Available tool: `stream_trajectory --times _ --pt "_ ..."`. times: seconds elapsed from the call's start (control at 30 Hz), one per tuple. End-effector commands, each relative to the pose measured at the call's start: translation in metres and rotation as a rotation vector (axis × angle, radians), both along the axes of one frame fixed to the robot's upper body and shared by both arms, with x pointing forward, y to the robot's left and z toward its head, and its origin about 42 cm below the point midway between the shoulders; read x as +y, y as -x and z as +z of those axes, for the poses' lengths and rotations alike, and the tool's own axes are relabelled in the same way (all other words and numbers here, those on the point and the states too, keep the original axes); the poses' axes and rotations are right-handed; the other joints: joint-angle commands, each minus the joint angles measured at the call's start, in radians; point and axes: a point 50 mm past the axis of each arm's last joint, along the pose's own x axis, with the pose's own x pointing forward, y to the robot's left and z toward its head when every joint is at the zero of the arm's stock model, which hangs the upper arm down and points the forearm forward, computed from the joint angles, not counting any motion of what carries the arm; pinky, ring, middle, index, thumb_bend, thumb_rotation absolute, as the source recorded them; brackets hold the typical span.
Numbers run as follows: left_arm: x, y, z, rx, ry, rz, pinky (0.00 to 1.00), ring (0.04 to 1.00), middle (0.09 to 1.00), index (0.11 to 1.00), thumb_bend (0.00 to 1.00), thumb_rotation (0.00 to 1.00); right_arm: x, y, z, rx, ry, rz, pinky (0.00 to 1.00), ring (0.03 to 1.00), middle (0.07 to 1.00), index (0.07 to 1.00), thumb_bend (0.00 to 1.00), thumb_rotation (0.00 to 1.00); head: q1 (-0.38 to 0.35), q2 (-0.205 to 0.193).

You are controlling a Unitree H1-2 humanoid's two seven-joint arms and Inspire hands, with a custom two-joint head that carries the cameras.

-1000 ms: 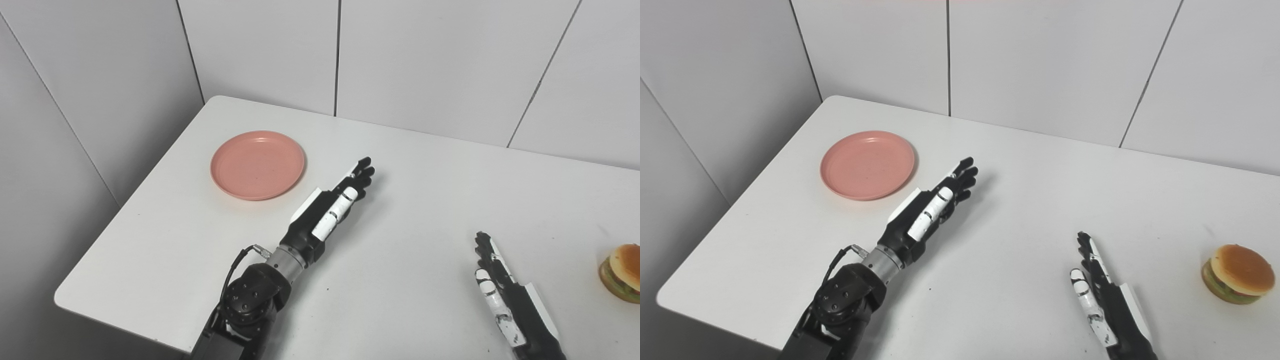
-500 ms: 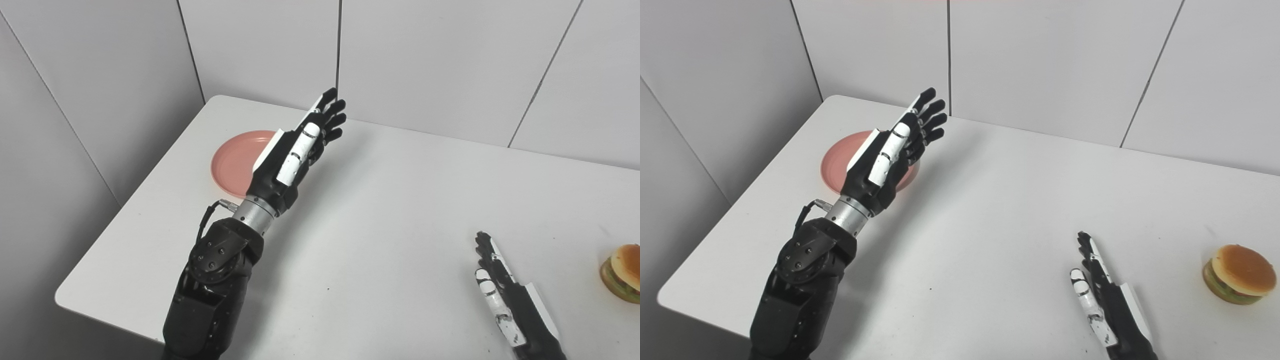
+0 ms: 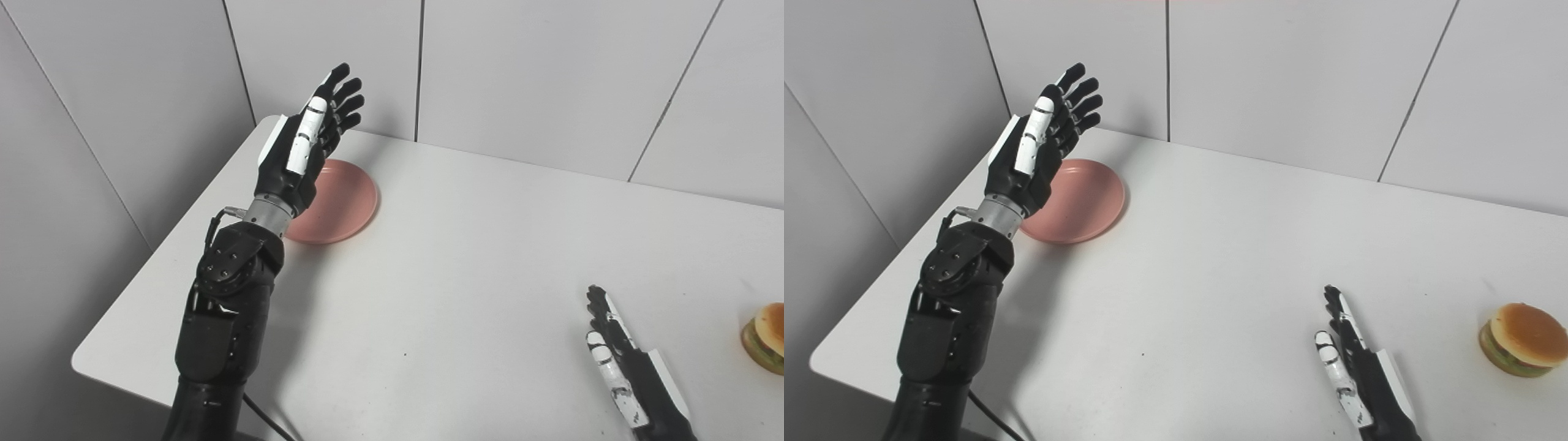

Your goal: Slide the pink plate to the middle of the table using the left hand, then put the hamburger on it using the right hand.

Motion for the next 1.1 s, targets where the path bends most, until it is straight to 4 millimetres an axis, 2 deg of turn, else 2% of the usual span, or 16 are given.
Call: stream_trajectory --times 0.0,0.33,0.43,0.67,1.07 --pt "0.011 -0.004 0.033 -0.127 0.001 0.019 0.92 0.930 0.939 0.937 0.45 1.00 0.000 0.000 0.003 0.016 0.003 0.000 1.00 1.000 0.995 0.989 0.01 1.00 0.001 0.001" --pt "0.056 -0.021 0.040 -0.108 0.049 0.140 0.91 0.918 0.937 0.930 0.42 1.00 0.000 0.000 0.004 0.015 0.008 0.004 1.00 1.000 0.999 0.992 0.00 1.00 0.001 -0.001" --pt "0.072 -0.027 0.038 -0.093 0.067 0.174 0.94 0.939 0.946 0.933 0.43 1.00 -0.001 0.001 0.005 0.004 0.019 0.001 1.00 0.997 0.994 0.988 0.01 1.00 0.000 0.000" --pt "0.093 -0.030 0.036 -0.090 0.086 0.209 0.92 0.924 0.927 0.919 0.42 1.00 0.000 0.001 0.006 0.013 0.006 -0.002 1.00 1.000 0.995 0.989 0.00 1.00 0.001 0.007" --pt "0.132 -0.039 0.014 -0.010 0.204 0.242 0.92 0.923 0.923 0.923 0.41 1.00 -0.005 0.002 0.007 0.018 0.001 -0.007 1.00 1.000 0.999 0.992 0.04 1.00 0.010 0.020"
